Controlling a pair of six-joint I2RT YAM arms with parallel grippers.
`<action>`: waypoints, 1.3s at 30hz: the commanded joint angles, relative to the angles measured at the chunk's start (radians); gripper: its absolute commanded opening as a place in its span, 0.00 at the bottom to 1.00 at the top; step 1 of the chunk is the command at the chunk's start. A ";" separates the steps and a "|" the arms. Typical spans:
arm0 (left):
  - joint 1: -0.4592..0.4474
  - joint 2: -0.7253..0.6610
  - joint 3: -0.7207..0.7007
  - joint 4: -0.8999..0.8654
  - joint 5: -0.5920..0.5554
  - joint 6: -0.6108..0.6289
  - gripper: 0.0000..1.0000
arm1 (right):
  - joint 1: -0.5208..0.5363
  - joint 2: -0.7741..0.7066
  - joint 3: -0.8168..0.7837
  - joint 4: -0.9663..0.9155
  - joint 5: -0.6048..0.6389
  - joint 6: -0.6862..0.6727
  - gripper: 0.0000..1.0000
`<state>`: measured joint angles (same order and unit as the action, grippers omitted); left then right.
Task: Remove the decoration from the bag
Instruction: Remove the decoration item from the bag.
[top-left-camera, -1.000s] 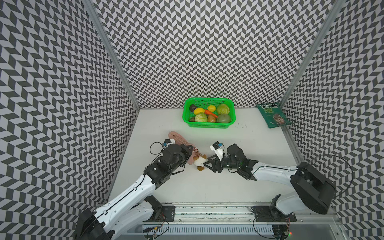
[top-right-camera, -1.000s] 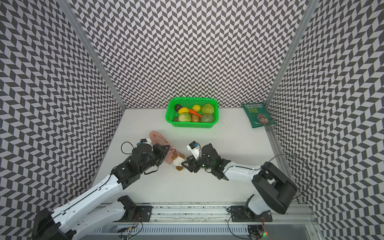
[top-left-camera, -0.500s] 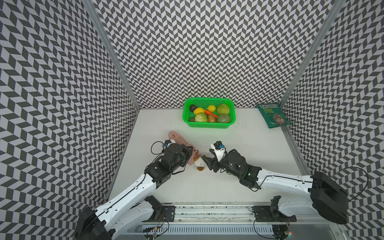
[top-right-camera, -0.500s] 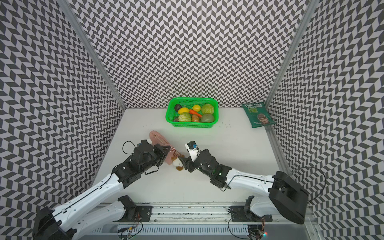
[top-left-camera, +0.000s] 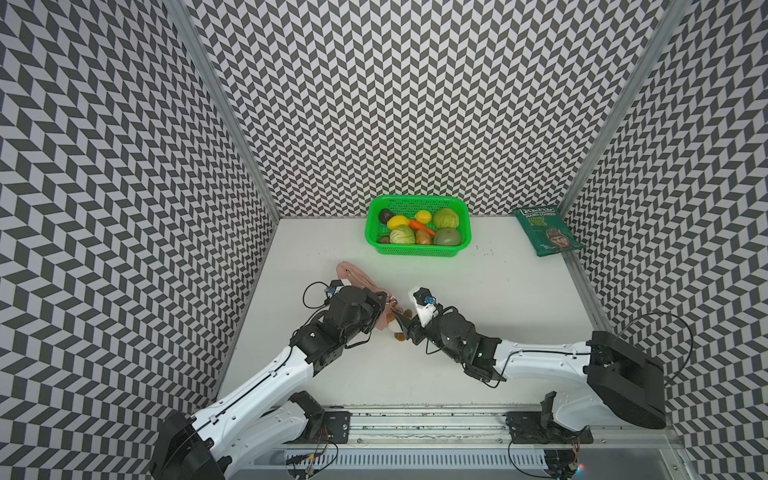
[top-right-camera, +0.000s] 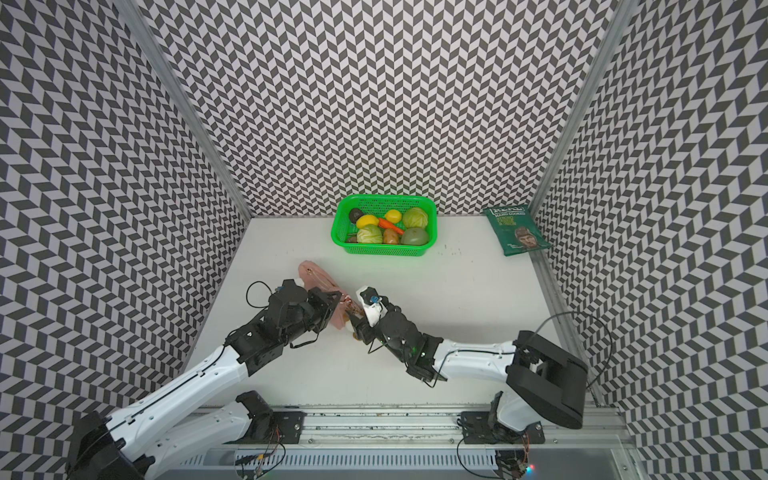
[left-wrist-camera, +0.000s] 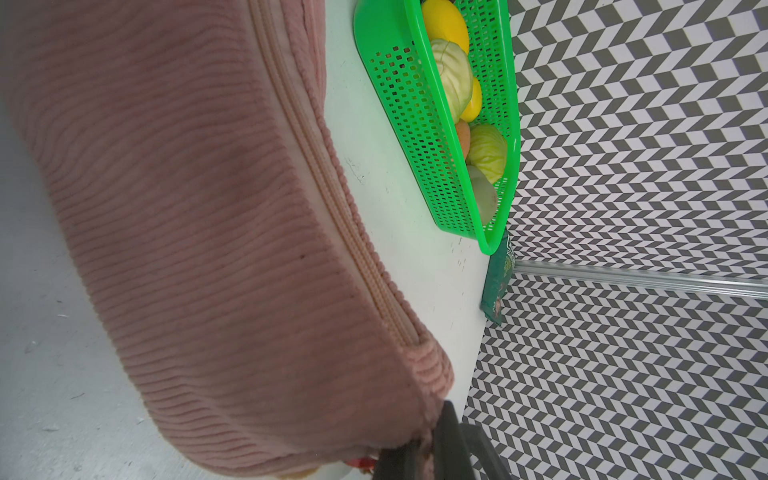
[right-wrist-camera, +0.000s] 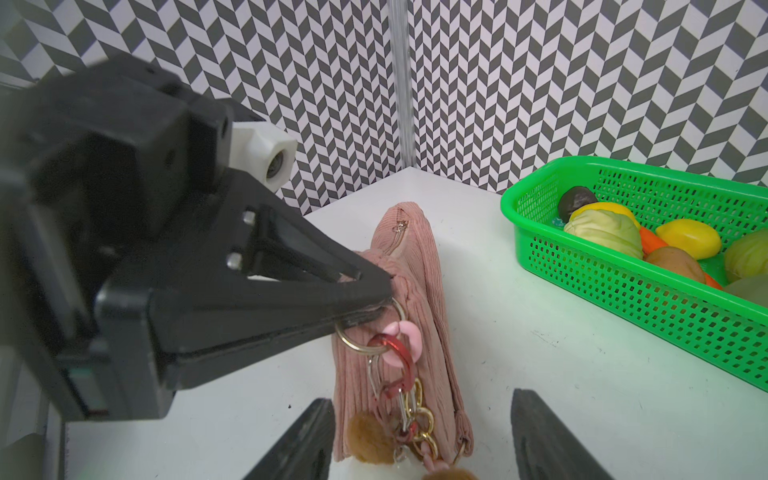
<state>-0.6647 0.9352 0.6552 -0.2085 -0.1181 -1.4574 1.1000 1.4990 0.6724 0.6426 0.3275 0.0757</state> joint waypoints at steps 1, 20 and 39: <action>0.007 -0.003 0.045 0.017 -0.008 0.002 0.00 | 0.009 0.033 0.035 0.089 0.039 -0.019 0.70; 0.019 -0.004 0.042 0.014 0.000 0.005 0.00 | 0.010 0.159 0.091 0.117 0.079 -0.041 0.65; 0.031 -0.012 0.028 0.017 0.008 0.006 0.00 | 0.006 0.193 0.108 0.115 0.081 -0.044 0.49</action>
<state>-0.6426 0.9367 0.6563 -0.2085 -0.1097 -1.4570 1.1038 1.6798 0.7639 0.7090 0.3969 0.0330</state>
